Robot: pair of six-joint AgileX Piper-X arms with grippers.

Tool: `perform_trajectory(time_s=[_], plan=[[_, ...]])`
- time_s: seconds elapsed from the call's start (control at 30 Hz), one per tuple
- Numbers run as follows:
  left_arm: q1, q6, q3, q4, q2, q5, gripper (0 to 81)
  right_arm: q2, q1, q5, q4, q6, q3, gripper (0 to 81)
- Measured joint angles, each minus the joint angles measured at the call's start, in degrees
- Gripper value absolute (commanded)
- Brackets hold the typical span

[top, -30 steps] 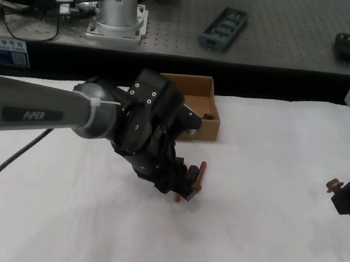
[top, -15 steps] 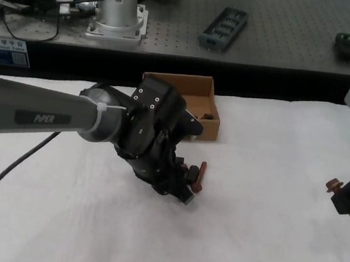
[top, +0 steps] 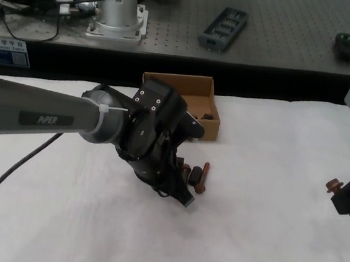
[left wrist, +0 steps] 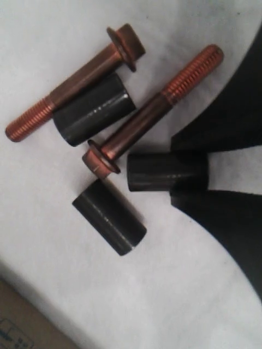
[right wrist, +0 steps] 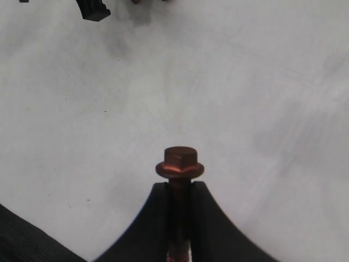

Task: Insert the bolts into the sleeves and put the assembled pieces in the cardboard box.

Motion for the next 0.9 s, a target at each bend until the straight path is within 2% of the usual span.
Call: perform_trajectory(time_s=[0.4, 0.67, 0.8, 0.9], plan=[[0.0, 0.0, 0.0, 1.6, -0.6, -0.3, 0.6, 0.0, 0.0, 0.0, 0.0, 0.0, 0.0, 2.9], [0.1, -0.5, 0.0, 12.9, -7.1, -2.8, 0.6, 0.0, 0.0, 0.0, -0.3, 0.0, 0.0, 2.9], [0.7, -5.0, 1.8, 16.7, -14.3, -1.8, 0.6, 0.0, 0.0, 0.0, -2.0, 0.0, 0.0, 2.9], [1.2, -10.5, 5.0, 16.8, -18.7, 1.6, 0.6, 0.0, 0.0, 0.0, -3.1, 0.0, 0.0, 2.9]])
